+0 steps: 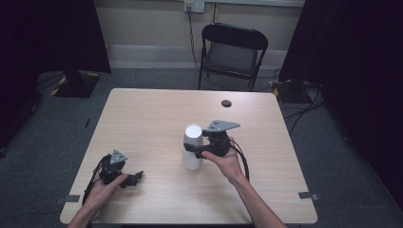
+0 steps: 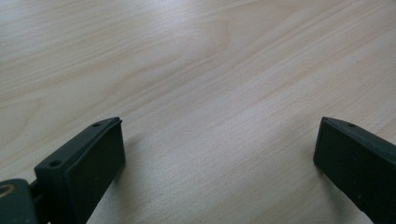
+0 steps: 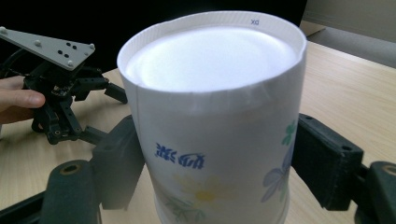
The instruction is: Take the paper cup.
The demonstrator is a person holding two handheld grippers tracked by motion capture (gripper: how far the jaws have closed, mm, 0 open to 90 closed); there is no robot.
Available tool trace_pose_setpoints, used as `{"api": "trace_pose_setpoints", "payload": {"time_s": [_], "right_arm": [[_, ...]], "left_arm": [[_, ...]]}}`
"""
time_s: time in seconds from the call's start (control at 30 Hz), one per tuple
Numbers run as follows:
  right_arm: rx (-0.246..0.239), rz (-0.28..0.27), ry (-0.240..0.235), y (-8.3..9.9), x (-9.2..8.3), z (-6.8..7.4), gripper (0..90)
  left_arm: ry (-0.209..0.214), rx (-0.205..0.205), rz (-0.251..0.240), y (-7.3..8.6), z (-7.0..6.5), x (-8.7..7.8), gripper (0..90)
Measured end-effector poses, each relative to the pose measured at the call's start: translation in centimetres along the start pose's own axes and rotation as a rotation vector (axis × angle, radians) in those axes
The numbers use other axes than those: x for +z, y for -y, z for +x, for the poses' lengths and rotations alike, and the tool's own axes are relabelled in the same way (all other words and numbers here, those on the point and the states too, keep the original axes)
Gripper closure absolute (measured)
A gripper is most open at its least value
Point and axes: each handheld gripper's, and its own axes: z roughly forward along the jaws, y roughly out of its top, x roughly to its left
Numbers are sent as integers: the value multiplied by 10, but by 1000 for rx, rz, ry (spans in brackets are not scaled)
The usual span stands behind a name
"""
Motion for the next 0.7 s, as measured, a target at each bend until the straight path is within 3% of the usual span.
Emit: {"api": "trace_pose_setpoints", "payload": {"time_s": [0.7], "right_arm": [[-6, -8, 15, 0, 0, 1, 269]], "left_arm": [[0, 0, 0, 0, 0, 0, 17]]}}
